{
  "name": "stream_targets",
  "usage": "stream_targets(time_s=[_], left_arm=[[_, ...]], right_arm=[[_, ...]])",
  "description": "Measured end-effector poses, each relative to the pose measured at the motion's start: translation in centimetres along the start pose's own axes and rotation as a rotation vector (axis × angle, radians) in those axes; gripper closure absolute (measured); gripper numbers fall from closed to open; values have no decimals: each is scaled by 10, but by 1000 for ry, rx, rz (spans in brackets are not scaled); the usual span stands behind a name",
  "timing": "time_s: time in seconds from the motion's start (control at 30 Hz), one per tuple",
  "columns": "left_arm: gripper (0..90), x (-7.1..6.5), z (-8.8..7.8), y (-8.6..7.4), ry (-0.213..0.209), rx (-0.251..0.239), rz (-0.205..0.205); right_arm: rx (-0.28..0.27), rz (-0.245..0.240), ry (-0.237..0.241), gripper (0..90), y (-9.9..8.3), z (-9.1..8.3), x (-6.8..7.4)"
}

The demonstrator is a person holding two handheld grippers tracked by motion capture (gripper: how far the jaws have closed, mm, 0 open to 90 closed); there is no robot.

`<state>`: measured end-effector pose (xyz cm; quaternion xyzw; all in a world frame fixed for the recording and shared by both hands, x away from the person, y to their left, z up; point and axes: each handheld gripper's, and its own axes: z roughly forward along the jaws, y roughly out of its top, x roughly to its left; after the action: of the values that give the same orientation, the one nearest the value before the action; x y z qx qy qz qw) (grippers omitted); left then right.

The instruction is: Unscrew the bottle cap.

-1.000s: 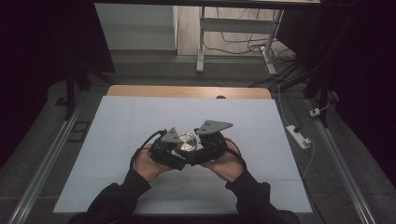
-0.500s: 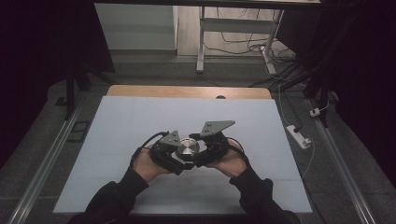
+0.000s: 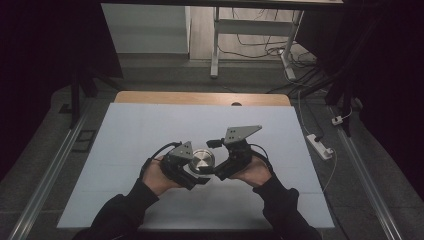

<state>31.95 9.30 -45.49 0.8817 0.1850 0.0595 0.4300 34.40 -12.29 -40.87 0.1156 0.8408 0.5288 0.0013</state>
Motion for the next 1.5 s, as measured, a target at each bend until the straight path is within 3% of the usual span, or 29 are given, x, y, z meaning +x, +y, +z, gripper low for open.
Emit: stream_targets(time_s=[0.1, 0.13, 0.17, 0.2, 0.23, 0.27, 0.3, 0.5, 0.63, 0.77, 0.9, 0.93, 1.0, 1.13, 1.2, 1.33, 1.5], left_arm=[[153, 3, -2, -1, 64, -6, -42], [153, 3, -2, -1, 64, -6, -42], [153, 3, -1, -1, 104, -7, -64], [153, 3, -1, -1, 104, -7, -64], [153, 3, 0, -1, 134, 3, -74], [153, 3, 0, -1, 134, 3, -74], [153, 2, 0, 0, 145, 7, -75], [153, -1, 3, 2, 151, 17, -73], [153, -1, 2, 2, 128, 24, -55], [153, 1, 1, 0, 52, 1, -40], [153, 2, 0, 0, -5, -2, -17], [153, 2, -1, 0, -46, -2, 7], [153, 2, -1, 0, -81, 6, 35], [153, -1, 0, 0, -104, 9, 49], [153, -1, 1, 1, -82, 6, 41], [153, 1, -1, 1, 3, 14, 9], [153, 2, 0, 0, 117, 22, -57]], right_arm=[[15, 43, -91, 34, 5, -2, 4], [15, 43, -91, 34, 5, -2, 4], [42, 57, -160, 35, 7, 1, 8], [57, 53, -195, 40, 7, 4, 11], [69, 48, -224, 47, 8, 7, 15], [69, 48, -224, 47, 8, 7, 15], [75, 48, -268, 60, 8, 13, 20], [81, 24, -346, 132, 4, 27, 27], [73, 19, -316, 195, 3, 26, 26], [75, 11, -243, 195, 2, 22, 22], [68, -18, -123, 196, 0, 16, 14], [62, -28, -85, 195, -1, 14, 11], [41, -52, -13, 195, -4, 11, 6], [30, -76, 77, 194, -9, 8, 1], [31, -62, 70, 181, -8, 8, 1], [5, 6, -15, 111, -1, 3, 1], [19, 38, -168, 93, 6, 2, 11]])
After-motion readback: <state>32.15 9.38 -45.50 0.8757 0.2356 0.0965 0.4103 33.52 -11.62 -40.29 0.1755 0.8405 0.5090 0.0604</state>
